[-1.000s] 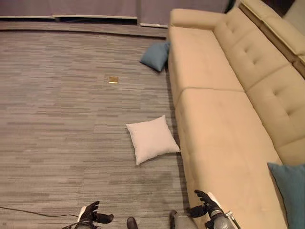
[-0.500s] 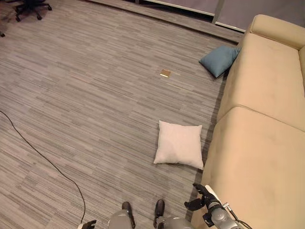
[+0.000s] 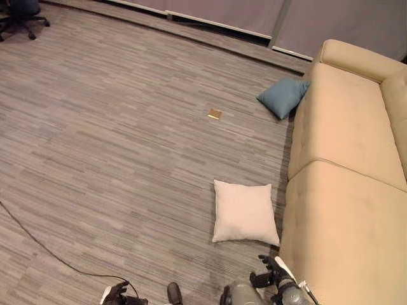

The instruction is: Pick up all the scattered cushions and arrange them neatly on the sofa.

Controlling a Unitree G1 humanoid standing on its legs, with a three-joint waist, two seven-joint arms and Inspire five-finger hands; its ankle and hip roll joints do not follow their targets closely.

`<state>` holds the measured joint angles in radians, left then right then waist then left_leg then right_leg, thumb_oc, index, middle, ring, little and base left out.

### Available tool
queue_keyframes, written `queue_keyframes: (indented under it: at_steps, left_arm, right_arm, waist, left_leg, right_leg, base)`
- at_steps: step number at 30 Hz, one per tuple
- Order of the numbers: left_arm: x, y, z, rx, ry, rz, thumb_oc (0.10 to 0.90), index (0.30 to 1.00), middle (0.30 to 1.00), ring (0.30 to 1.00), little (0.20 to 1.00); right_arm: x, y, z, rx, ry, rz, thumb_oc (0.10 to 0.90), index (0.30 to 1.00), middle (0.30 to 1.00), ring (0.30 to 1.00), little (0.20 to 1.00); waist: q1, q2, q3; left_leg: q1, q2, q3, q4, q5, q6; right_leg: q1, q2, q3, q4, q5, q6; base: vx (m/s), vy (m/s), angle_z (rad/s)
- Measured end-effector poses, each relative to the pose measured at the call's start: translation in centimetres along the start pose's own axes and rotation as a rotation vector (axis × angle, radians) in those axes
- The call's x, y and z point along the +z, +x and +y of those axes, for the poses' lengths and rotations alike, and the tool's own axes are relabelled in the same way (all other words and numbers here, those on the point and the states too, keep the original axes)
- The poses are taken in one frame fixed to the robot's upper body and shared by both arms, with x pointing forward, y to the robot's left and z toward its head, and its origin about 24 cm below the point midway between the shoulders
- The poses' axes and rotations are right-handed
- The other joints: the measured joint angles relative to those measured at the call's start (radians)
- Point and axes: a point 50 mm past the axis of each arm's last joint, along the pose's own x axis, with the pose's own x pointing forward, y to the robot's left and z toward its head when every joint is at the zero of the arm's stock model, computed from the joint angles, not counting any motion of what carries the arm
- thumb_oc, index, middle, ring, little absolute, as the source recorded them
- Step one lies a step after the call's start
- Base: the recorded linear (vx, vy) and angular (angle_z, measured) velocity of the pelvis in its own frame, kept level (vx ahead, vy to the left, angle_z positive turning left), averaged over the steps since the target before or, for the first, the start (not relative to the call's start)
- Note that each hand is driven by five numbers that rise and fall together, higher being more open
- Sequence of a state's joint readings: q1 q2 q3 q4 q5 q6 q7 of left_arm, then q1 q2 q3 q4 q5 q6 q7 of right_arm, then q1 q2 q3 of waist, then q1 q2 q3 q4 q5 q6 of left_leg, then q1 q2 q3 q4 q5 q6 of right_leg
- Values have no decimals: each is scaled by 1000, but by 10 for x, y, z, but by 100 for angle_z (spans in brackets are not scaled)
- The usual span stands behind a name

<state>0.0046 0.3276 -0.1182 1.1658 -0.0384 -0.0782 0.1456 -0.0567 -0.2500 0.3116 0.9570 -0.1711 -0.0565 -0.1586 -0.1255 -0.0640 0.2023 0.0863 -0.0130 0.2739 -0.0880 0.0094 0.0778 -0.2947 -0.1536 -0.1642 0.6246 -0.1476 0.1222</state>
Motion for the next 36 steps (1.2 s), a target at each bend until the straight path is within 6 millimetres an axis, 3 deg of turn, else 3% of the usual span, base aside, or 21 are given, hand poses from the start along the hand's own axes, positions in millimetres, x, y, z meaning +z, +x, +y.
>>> queue_keyframes:
  at_steps: [3, 5, 7, 8, 10, 12, 14, 16, 17, 18, 20, 22, 23, 25, 27, 29, 30, 31, 33, 34, 36]
  left_arm:
    - [7, 2, 3, 5, 0, -15, 800, 900, 900, 900, 900]
    - [2, 1, 0, -3, 4, 7, 800, 900, 900, 900, 900]
    - [-6, -1, -3, -14, 17, 28, 800, 900, 900, 900, 900]
    - [-15, -3, -6, -27, 40, 52, 800, 900, 900, 900, 900]
    - [-29, -9, -19, -76, 62, 88, 800, 900, 900, 900, 900]
    - [-32, -11, -25, -92, 56, 99, 800, 900, 900, 900, 900]
    - [-35, -12, -28, -97, 47, 107, 800, 900, 900, 900, 900]
    - [-38, -14, -29, -95, 30, 107, 800, 900, 900, 900, 900]
    - [-28, -10, -27, -88, 30, 86, 800, 900, 900, 900, 900]
    - [-24, -9, -27, -86, 30, 72, 800, 900, 900, 900, 900]
    - [-13, -6, -26, -88, 35, 31, 800, 900, 900, 900, 900]
    - [-8, -6, -26, -96, 50, 6, 800, 900, 900, 900, 900]
    - [-4, -5, -26, -94, 49, -1, 800, 900, 900, 900, 900]
    - [6, -2, -25, -92, 41, -21, 800, 900, 900, 900, 900]
    - [11, -1, -26, -94, 29, -30, 800, 900, 900, 900, 900]
    - [1, -4, -37, -120, 31, 2, 800, 900, 900, 900, 900]
    - [-3, -5, -38, -123, 33, 15, 800, 900, 900, 900, 900]
    - [7, -3, -36, -120, 62, -14, 800, 900, 900, 900, 900]
    - [2, -2, -29, -106, 87, -4, 800, 900, 900, 900, 900]
    - [1, -2, -24, -95, 89, 1, 800, 900, 900, 900, 900]
    - [9, 1, -16, -72, 88, -16, 800, 900, 900, 900, 900]
  right_arm:
    - [5, 0, 6, 19, -5, -15, 800, 900, 900, 900, 900]
    - [7, 1, 5, 15, 0, -18, 800, 900, 900, 900, 900]
    - [-5, -1, 6, 15, 10, 27, 800, 900, 900, 900, 900]
    - [-17, -6, 8, 19, 16, 66, 800, 900, 900, 900, 900]
    - [-43, -16, 10, 27, 3, 147, 800, 900, 900, 900, 900]
    - [-53, -19, 10, 28, 7, 184, 800, 900, 900, 900, 900]
    - [-59, -22, 11, 24, 19, 203, 800, 900, 900, 900, 900]
    - [-60, -21, 3, 11, -4, 200, 800, 900, 900, 900, 900]
    - [-56, -17, -4, -8, -1, 196, 800, 900, 900, 900, 900]
    - [-55, -16, -6, -11, -3, 195, 800, 900, 900, 900, 900]
    - [-48, -12, -11, -21, -9, 177, 800, 900, 900, 900, 900]
    - [-43, -9, -11, -21, -15, 158, 800, 900, 900, 900, 900]
    - [-40, -8, -11, -20, -21, 152, 800, 900, 900, 900, 900]
    - [-37, -7, -10, -14, -28, 142, 800, 900, 900, 900, 900]
    - [-37, -6, -17, -32, -33, 146, 800, 900, 900, 900, 900]
    - [-53, -13, -19, -40, -26, 190, 800, 900, 900, 900, 900]
    - [-57, -16, -13, -22, -28, 198, 800, 900, 900, 900, 900]
    - [-66, -22, 0, 15, -33, 227, 800, 900, 900, 900, 900]
    - [-47, -16, 11, 47, -34, 171, 800, 900, 900, 900, 900]
    - [-34, -11, 11, 46, -26, 124, 800, 900, 900, 900, 900]
    - [-17, -7, 11, 41, -12, 63, 800, 900, 900, 900, 900]
  waist:
    - [-3, -9, -7]
    - [-14, -21, -13]
    - [-34, -37, -24]
    - [-33, -46, -34]
    - [-37, 1, -65]
    - [-53, 8, -69]
    - [-62, -14, -71]
    - [-39, -10, -99]
    - [-50, -8, -100]
    - [-50, -11, -97]
    - [-51, -21, -91]
    - [-48, -30, -87]
    - [-58, -35, -81]
    - [-21, -78, -68]
    - [-23, -65, -51]
    - [-42, -26, -55]
    - [-56, -9, -52]
    - [-70, -27, -50]
    - [-43, -24, -44]
    - [-22, -15, -30]
    - [-9, -28, -12]
  left_leg:
    - [48, -3, 11, 0, -43, -27]
    - [73, -10, 10, 0, -68, -33]
    - [121, -19, 1, 0, -107, -58]
    - [160, -18, -11, 0, -134, -76]
    - [177, 37, -42, 51, -172, -107]
    - [161, 65, -54, 189, -154, -139]
    - [13, 113, -30, 592, -139, -210]
    - [-76, 130, -62, 696, -151, -246]
    - [-172, 152, -58, 773, -161, -229]
    - [-195, 152, -60, 759, -165, -234]
    - [-222, 136, -64, 583, -164, -214]
    - [-215, 111, -128, 339, -136, -196]
    - [-228, 107, -151, 306, -112, -198]
    - [-223, 25, -375, 115, -57, -196]
    - [-239, 13, -424, 103, -11, -177]
    - [-152, 20, -383, 41, 40, -125]
    - [-134, 14, -363, 31, 120, -105]
    - [-111, -2, -322, 14, 103, -73]
    - [-90, 10, -179, -1, 104, -39]
    - [-96, 18, -120, -1, 98, -31]
    - [-102, 8, -67, -1, 88, -20]
  right_leg:
    - [-28, 66, -34, -290, 39, -32]
    - [-43, 96, -26, -454, 118, -16]
    - [-37, 97, -54, -507, 163, -35]
    - [-6, 97, -60, -502, 204, -78]
    - [29, 149, -43, -488, 243, -125]
    - [110, 164, -54, -538, 219, -157]
    - [216, 163, -45, -630, 229, -163]
    - [264, 178, -2, -660, 222, -202]
    - [290, 189, 26, -685, 219, -216]
    - [301, 189, 34, -692, 220, -218]
    - [327, 197, 66, -708, 227, -221]
    - [350, 214, 147, -715, 216, -207]
    - [360, 223, 156, -715, 209, -198]
    - [373, 221, 309, -716, 194, -182]
    - [394, 232, 339, -716, 194, -182]
    - [445, 239, 422, -703, 151, -163]
    - [437, 233, 407, -657, 97, -116]
    - [420, 210, 407, -634, 98, -109]
    - [343, 210, 390, -569, 99, -76]
    - [316, 195, 324, -549, 83, -50]
    - [277, 134, 150, -522, 61, -20]
  base:
    - [304, 16, -5]
    - [293, -7, 11]
    - [294, -20, 30]
    - [262, -22, 21]
    - [307, -69, 32]
    - [263, -101, 32]
    - [94, -41, -15]
    - [185, -22, -68]
    - [84, 37, -45]
    - [167, 108, -46]
    - [103, 100, -66]
    - [152, 152, -92]
    - [253, 229, -114]
    - [214, 202, -156]
    - [228, 263, -119]
    - [147, 205, -142]
    - [109, 211, -154]
    - [91, 324, -137]
    - [-18, 163, -178]
    - [-30, 75, -169]
    - [-45, 114, -127]
